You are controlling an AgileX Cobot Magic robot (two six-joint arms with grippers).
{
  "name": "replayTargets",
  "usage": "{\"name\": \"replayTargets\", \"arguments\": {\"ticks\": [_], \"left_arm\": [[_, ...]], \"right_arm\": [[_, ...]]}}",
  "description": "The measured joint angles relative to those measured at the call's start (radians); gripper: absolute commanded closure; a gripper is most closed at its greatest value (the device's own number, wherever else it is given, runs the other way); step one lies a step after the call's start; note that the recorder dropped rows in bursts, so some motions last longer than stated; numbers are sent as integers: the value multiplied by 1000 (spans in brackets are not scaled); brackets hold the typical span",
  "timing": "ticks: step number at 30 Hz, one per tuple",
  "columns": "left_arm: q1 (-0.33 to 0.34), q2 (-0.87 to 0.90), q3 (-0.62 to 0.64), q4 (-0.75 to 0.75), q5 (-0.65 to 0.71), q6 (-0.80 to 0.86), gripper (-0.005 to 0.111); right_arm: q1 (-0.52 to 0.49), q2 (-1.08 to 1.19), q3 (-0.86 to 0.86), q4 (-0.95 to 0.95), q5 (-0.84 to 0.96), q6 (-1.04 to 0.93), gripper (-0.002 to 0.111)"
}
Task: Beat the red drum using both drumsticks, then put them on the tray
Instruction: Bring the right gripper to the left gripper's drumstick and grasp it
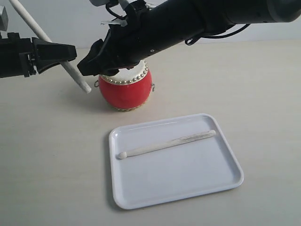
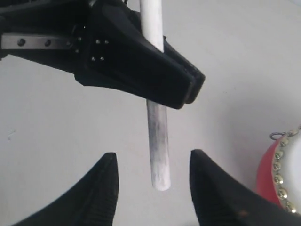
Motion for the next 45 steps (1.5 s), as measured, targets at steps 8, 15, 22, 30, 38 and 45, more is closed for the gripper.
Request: {"name": "replayTargets", "arguments": {"ticks": [8,15,22,30,38,45], "left_arm": [[-70,0,0,-4,2,0,107],[-80,0,0,-6,4,-2,107],[-80,0,0,-6,6,-2,107],[-123,0,0,-6,8,-13,107],[-128,0,0,-6,8,-13,107],[-128,0,0,-6,8,-17,107]], "right_arm": [[0,0,0,6,41,0,62],[0,77,4,-128,53,130,62],[0,85,4,-64,57,91,62],[0,85,4,-22,59,51,62],[0,85,4,-14,59,45,78],[0,85,4,-11,64,38,109]]}}
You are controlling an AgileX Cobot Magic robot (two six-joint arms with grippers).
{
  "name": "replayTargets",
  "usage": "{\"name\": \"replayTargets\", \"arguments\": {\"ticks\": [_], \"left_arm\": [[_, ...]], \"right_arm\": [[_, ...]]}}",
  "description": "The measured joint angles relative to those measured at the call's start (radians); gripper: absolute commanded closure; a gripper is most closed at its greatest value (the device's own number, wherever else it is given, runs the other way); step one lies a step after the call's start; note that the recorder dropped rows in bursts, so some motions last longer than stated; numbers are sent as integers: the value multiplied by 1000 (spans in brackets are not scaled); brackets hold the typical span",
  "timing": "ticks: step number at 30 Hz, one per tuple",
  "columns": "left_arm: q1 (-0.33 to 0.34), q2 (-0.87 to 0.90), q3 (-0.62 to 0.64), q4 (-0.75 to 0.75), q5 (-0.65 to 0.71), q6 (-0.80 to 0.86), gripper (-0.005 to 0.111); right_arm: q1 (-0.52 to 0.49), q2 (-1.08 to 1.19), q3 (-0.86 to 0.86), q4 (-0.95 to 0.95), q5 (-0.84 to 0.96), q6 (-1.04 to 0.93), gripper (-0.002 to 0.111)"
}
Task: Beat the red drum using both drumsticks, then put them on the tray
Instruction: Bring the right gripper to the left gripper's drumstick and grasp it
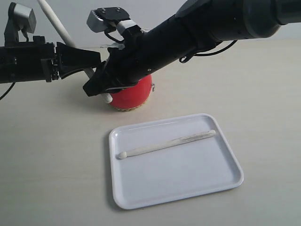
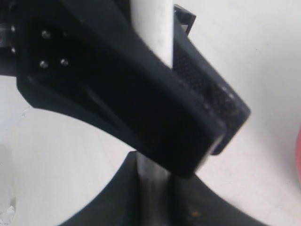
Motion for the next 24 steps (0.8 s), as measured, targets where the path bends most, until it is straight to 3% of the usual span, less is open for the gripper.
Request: {"name": "replayTargets", "arguments": {"ticks": [10,14,20,21,24], "left_arm": [[0,0,0,0,0,0,105],[0,0,0,-2,0,-4,84],[0,0,0,-4,0,-4,26],[0,0,0,-6,0,-4,22],[2,0,0,-13,-15,-26,29]], "right_arm": [[0,0,0,2,0,-2,108],[0,0,0,18,1,-2,108],[-2,0,0,61,1,4,108],[-2,0,0,61,3,6,108],[-2,-4,0,62,1,24,108]]}}
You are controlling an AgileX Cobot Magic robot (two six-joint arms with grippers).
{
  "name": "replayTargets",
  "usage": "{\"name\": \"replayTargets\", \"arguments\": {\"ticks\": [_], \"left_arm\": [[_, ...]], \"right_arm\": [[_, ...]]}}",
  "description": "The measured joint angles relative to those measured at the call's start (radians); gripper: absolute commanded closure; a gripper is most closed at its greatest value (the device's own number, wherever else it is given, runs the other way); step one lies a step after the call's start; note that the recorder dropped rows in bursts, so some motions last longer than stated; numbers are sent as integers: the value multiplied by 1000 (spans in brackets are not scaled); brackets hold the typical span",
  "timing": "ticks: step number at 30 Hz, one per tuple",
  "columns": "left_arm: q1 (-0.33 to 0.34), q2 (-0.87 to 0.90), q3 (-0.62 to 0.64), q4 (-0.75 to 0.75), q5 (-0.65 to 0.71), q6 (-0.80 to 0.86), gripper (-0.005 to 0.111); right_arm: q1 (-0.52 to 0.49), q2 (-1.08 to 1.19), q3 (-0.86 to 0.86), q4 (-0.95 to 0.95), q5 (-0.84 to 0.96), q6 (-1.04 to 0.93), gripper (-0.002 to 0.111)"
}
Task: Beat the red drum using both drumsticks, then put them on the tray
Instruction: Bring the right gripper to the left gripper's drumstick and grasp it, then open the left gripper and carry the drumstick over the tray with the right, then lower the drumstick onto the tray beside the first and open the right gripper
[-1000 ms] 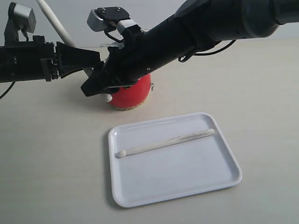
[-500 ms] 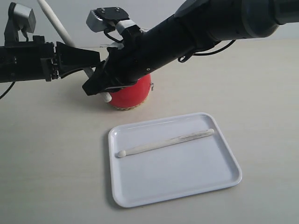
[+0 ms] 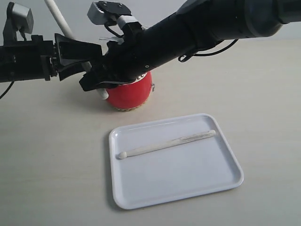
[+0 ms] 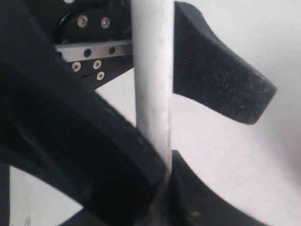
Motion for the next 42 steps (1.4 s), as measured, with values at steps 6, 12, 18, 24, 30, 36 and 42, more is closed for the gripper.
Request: {"name": "replayTargets", "arguments": {"ticks": [6,12,18,24,30,36,42], "left_arm": [[89,0,0,5,14,-7,30],[263,0,0,15,14,-22,82],[282,0,0,25,14,-23,106],[282,0,0,36,14,-23,106],[282,0,0,38,14,-23,106],[282,0,0,38,14,-23,106],[282,0,0,41,14,-23,106]], "right_arm": [[-10,-81,0,-25,-180,67,108],[-156,-210,0,-453,-158,368,108],[-218,-230,0,-901,195,226,108],[-213,-231,6,-992,462,28,108],[-121,-232,105,-1128,473,-11,108],[-20,-232,215,-1219,468,69,108],[-7,-227,284,-1228,441,147,108]]}}
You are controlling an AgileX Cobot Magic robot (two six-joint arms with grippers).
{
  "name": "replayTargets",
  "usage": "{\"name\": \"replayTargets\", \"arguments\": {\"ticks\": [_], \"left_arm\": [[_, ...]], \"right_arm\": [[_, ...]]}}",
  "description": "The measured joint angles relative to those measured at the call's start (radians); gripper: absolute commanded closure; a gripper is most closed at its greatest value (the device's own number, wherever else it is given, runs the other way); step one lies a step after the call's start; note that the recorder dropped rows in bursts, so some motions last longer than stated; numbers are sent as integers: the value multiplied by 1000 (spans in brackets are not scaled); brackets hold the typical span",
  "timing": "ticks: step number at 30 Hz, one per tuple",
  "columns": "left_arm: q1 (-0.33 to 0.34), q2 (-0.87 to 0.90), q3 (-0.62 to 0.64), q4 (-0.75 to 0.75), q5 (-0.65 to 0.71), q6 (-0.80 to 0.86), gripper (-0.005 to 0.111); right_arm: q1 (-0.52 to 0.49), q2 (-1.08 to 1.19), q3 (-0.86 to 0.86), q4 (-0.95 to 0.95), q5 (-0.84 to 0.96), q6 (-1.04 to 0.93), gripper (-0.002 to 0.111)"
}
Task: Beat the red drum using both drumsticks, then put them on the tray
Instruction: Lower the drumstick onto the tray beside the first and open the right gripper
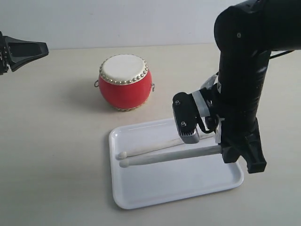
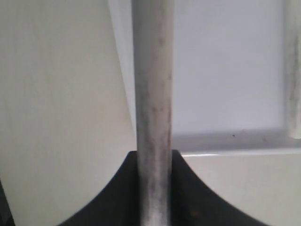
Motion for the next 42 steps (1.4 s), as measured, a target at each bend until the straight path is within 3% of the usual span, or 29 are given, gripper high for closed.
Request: {"name": "replayTargets", "arguments": {"ticks": [18,28,42], "left_arm": [[0,0,0,7,0,0,106],[0,0,0,8,0,0,106],[0,0,0,8,0,0,106]], "right_arm": [[1,110,39,-21,-127,79,108],[118,110,39,-314,-117,175,108],[129,136,-38,-270,-104,183,108]]}}
